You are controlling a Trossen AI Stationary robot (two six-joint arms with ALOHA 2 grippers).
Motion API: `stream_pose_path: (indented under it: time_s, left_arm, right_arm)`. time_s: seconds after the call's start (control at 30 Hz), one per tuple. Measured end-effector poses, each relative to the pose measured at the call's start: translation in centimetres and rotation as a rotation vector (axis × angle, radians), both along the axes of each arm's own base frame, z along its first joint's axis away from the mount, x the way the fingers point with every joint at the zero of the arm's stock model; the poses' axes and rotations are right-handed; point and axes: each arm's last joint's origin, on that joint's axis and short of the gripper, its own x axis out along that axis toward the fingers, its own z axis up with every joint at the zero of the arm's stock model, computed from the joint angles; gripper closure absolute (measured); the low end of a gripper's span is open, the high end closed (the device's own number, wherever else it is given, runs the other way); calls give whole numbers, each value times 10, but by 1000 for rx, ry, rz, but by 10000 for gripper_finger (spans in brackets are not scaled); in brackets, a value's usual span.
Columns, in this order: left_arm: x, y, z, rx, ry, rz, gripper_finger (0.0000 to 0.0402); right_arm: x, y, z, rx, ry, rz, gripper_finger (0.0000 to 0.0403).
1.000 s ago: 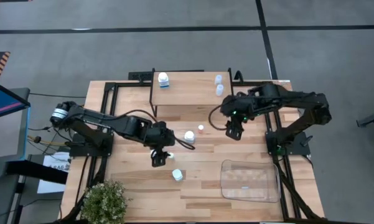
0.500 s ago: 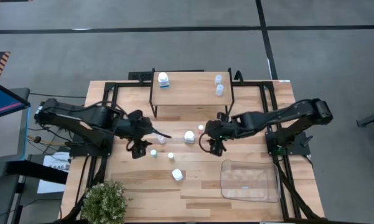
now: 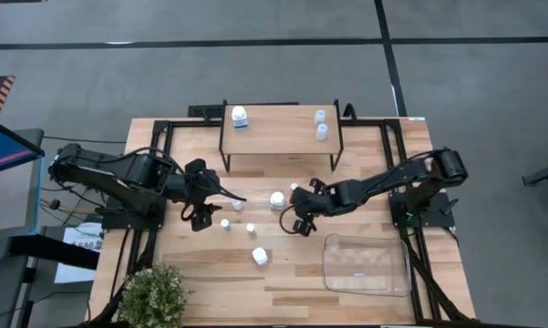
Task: Pick and place medicine bottles onto shelf by color
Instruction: Put the top white pill bottle on the shelf aligned with the other white pill bottle
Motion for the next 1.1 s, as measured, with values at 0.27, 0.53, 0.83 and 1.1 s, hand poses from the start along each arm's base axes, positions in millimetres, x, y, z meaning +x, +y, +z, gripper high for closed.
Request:
stream_pose_path:
  time_s: [0.27,0.53,0.83,1.1]
  left_arm:
    - [0,0,0,-1,-4,5,181]
    - [2,0,1,-7,-29,6,181]
    - [3,0,2,10,-36,19,181]
    - [7,5,4,56,-73,16,181]
  right_arm:
    - [21,-9,-31,-4,40,-33,332]
    - [62,-22,-28,-36,-59,-16,332]
    - [80,-21,10,-64,-67,52,332]
    - [15,-12,133,-20,-23,18,332]
